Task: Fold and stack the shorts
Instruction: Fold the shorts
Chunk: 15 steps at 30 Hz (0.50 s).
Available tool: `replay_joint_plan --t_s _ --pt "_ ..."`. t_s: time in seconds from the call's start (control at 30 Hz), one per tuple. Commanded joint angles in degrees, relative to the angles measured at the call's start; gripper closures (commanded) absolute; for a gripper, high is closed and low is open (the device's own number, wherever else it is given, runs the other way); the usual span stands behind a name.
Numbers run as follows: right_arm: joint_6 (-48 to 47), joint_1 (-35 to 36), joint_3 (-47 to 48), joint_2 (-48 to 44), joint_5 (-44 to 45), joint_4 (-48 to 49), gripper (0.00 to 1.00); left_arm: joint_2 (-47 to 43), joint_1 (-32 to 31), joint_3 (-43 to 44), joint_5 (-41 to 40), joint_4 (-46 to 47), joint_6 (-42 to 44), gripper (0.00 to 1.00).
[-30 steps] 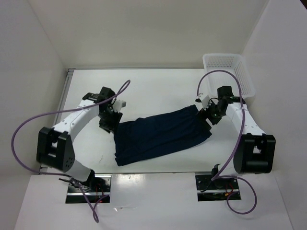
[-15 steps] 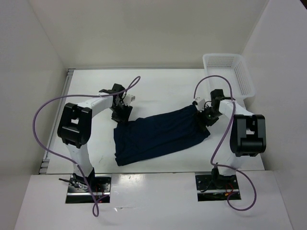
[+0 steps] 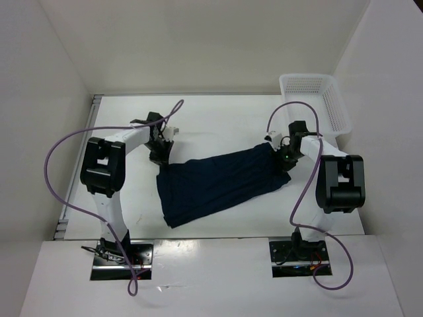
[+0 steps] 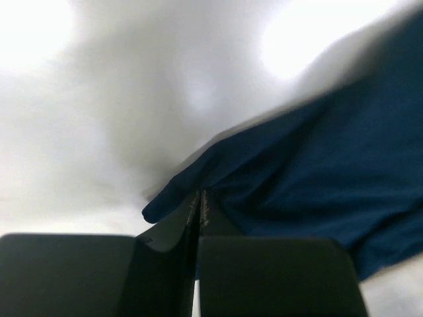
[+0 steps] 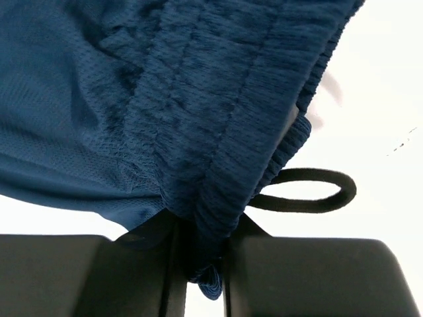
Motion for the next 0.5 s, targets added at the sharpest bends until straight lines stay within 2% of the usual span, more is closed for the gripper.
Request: replay_joint_plan --t_s 0.0,0.03,0.13,0.17,0.23,0.27,0.3,0.4,0.47 --pt "-3.3 0.5 -1.3 -2.4 1.8 -1.5 0.91 3.2 6.0 7.0 -6.0 3.4 0.4 1.00" --pt "-4.0 0.5 -2.0 -3.0 1.8 -2.8 0.93 3.8 6.8 10.7 -6.9 3.4 0.4 1.00" --pt "-4.5 0.5 -4.9 -5.9 0.3 -4.1 0.93 5.2 7.3 14.1 -8.2 3.4 0.4 1.00" --pt "-4.5 1.9 -5.5 -6.7 -0.2 -4.6 0.88 6.0 6.7 15.5 -8.2 3.4 0.4 1.00" --pt "-3.9 3.6 -6.9 -8.8 -1.3 -4.6 0.71 6.8 6.0 16.2 -8.2 3.4 0.4 1.00" --pt "-3.1 4.2 -6.9 -9.4 -2.2 -4.6 0.57 7.5 5.1 16.2 -8.2 3.4 0.4 0.98" --pt "-2.2 4.2 -6.9 -9.4 -2.9 -4.6 0.27 8.0 4.5 16.2 -8.8 3.4 0.4 0.97" --pt "1.6 4.2 -2.7 -9.9 -6.0 -4.1 0.12 8.0 4.5 16.2 -10.4 4.7 0.4 0.92" --pt "2.7 4.2 1.5 -10.5 -6.9 -5.4 0.10 8.0 4.5 16.2 -11.5 6.1 0.4 0.91"
